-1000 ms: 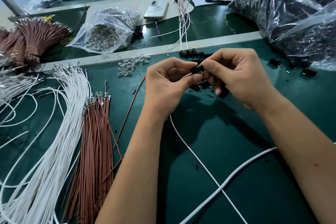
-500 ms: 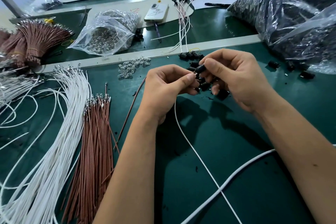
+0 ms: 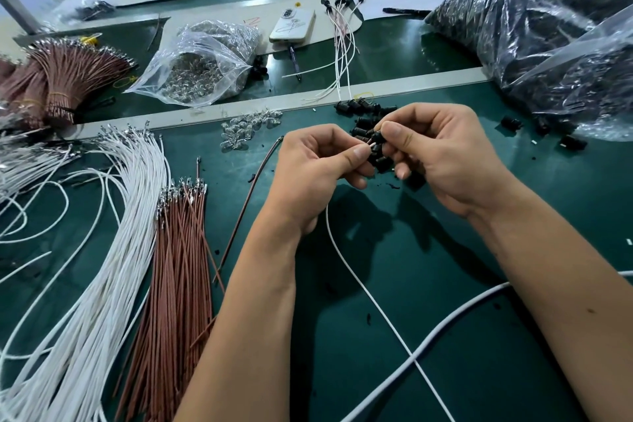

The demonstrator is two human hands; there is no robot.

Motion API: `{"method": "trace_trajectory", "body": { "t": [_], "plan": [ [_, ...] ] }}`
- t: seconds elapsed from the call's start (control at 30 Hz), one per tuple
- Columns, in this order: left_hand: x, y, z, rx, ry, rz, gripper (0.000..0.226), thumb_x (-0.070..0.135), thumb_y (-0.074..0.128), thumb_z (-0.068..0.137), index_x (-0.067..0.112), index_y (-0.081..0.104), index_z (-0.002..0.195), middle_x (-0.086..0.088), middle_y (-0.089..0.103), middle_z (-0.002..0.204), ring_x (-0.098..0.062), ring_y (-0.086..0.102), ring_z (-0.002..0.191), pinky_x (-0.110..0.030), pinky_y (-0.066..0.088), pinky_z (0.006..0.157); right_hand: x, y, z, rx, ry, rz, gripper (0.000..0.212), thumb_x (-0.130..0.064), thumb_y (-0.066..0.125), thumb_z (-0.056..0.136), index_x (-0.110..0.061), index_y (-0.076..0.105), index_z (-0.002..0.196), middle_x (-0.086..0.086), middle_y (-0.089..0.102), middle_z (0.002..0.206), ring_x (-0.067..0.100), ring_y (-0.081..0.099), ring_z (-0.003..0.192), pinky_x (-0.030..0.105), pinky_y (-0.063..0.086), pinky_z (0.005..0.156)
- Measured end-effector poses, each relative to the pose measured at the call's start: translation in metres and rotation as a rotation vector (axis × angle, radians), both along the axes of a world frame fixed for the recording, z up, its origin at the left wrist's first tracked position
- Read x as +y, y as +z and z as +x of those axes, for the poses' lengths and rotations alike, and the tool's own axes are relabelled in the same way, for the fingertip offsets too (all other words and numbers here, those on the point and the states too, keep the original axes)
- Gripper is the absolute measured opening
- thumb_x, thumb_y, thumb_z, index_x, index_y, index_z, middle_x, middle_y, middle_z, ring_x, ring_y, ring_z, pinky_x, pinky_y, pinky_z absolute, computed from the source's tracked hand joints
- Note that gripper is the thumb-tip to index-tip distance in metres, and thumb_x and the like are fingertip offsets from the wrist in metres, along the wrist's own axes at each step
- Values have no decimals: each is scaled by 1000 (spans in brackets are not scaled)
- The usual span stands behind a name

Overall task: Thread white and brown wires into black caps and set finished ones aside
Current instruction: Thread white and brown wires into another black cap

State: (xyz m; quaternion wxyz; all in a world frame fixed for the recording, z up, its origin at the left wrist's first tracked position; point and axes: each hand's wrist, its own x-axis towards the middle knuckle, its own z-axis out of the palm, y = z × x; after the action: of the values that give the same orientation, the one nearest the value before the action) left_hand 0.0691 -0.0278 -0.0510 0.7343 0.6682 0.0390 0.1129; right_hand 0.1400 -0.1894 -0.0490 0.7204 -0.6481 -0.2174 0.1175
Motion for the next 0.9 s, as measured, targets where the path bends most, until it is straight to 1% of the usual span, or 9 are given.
{"method": "trace_trajectory", "body": {
  "t": [0.1, 0.2, 0.3, 0.37, 0.43, 0.6, 0.7, 0.83, 0.9],
  "plan": [
    [1, -1, 0, 3, -7, 9, 14, -7, 66, 90, 0, 65, 78, -9, 67, 62, -17, 65, 57, -25, 54, 55, -1, 1, 0, -52, -16, -11, 6, -6, 71, 94, -7, 74, 89, 2, 66, 63, 11, 53, 46, 19, 45, 43],
    [3, -2, -1, 22, -25, -23, 4, 3, 71, 90, 2, 67, 88, -14, 73, 76, -21, 68, 62, -31, 59, 66, 1, 1, -2, -132, -12, -44, 7, -6, 69, 97, -6, 75, 95, 6, 65, 66, 14, 48, 48, 20, 40, 43],
    [1, -2, -1, 9, 10, -27, 15, 6, 79, 82, 4, 68, 93, -18, 75, 83, -25, 68, 63, -35, 61, 72, 5, 1, -5, -148, 23, -57, 13, -8, 64, 100, -3, 76, 100, 13, 61, 69, 12, 44, 49, 19, 37, 44],
    [0, -2, 0, -20, 40, -57, 12, 1, 79, 81, 3, 69, 85, -17, 74, 77, -23, 68, 59, -32, 60, 68, 7, 2, -7, -63, 69, 9, 25, -16, 57, 105, 0, 76, 102, 16, 60, 72, 12, 46, 54, 19, 37, 45],
    [-1, -1, 0, -30, 40, -102, 11, -2, 77, 81, 3, 68, 80, -17, 74, 77, -21, 68, 58, -29, 59, 66, 8, 6, -8, 130, 132, 132, 37, -29, 53, 103, -1, 78, 99, 18, 60, 76, 13, 48, 60, 17, 37, 44],
    [-4, 1, -2, -88, -47, -173, 11, -2, 74, 78, 1, 64, 77, -13, 72, 71, -20, 66, 57, -27, 56, 61, 8, 8, -10, 381, 199, 207, 30, -32, 62, 90, -9, 82, 88, 2, 59, 66, 5, 48, 57, 10, 33, 37],
    [-7, 2, -4, -113, -47, -182, 10, -2, 73, 77, -2, 63, 76, -12, 70, 67, -19, 66, 55, -27, 55, 58, 5, 11, -10, 450, 214, 195, 28, -34, 64, 85, -14, 84, 84, -3, 60, 62, 1, 50, 53, 7, 36, 38],
    [-8, 1, -4, -138, -44, -176, 10, -6, 71, 79, -2, 63, 75, -13, 69, 67, -20, 67, 56, -28, 56, 57, 3, 13, -8, 468, 212, 173, 27, -35, 65, 84, -15, 84, 84, -5, 62, 62, 1, 55, 49, 7, 46, 45],
    [-8, 1, -3, -136, -29, -170, 11, -4, 73, 77, -2, 63, 73, -16, 69, 68, -22, 66, 56, -31, 57, 57, 1, 14, -7, 470, 211, 147, 26, -34, 66, 84, -16, 84, 85, -4, 64, 63, 2, 60, 49, 8, 50, 48]
  ]
}}
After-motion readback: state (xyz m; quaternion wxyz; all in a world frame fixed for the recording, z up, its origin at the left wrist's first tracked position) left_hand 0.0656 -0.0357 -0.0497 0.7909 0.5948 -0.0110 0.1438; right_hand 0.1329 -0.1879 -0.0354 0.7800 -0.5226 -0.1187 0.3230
